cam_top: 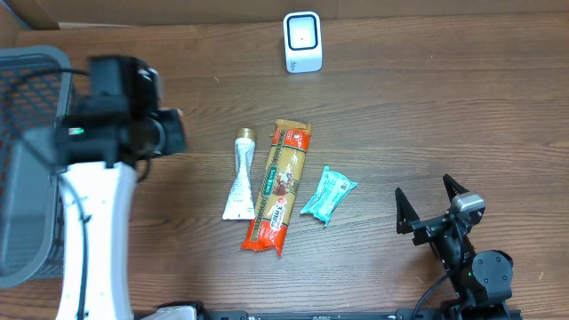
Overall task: Scan the item barcode
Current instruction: 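Lift the Kleenex pack out and set it left of the white tube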
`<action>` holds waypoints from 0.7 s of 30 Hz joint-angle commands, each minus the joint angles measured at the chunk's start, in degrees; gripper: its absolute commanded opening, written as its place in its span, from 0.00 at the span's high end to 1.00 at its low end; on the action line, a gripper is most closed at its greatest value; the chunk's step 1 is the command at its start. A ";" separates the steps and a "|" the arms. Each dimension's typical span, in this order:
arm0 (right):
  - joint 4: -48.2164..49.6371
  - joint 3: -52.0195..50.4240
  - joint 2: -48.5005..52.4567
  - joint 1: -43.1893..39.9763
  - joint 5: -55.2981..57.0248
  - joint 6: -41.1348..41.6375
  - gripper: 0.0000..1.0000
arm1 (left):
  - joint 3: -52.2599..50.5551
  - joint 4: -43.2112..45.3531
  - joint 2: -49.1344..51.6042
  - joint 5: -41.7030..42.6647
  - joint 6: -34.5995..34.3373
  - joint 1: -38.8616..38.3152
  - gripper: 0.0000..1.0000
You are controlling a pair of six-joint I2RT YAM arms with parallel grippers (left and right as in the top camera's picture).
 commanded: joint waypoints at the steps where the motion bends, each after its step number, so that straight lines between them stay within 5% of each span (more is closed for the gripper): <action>1: 0.31 -0.59 -0.42 0.31 0.39 0.17 0.00 | -13.35 6.93 -0.39 -1.18 -4.09 -1.99 0.96; 12: 0.31 -0.59 -0.42 0.31 0.39 0.17 0.00 | -39.95 34.42 0.87 -0.61 -4.46 -5.79 0.96; 15: 0.31 -0.59 -0.42 0.31 0.39 0.17 0.00 | -44.46 39.69 1.07 -0.61 -4.44 -5.79 0.88; 18: 0.31 -0.59 -0.42 0.31 0.39 0.17 0.00 | -45.97 41.66 1.07 -0.66 -4.44 -5.79 0.62; 20: 0.31 -0.59 -0.42 0.31 0.39 0.17 0.00 | -45.94 42.21 1.05 -0.87 -4.42 -5.77 0.03; 21: 0.31 -0.59 -0.42 0.31 0.39 0.17 0.00 | -45.44 42.01 0.87 -1.05 -4.42 -5.77 0.00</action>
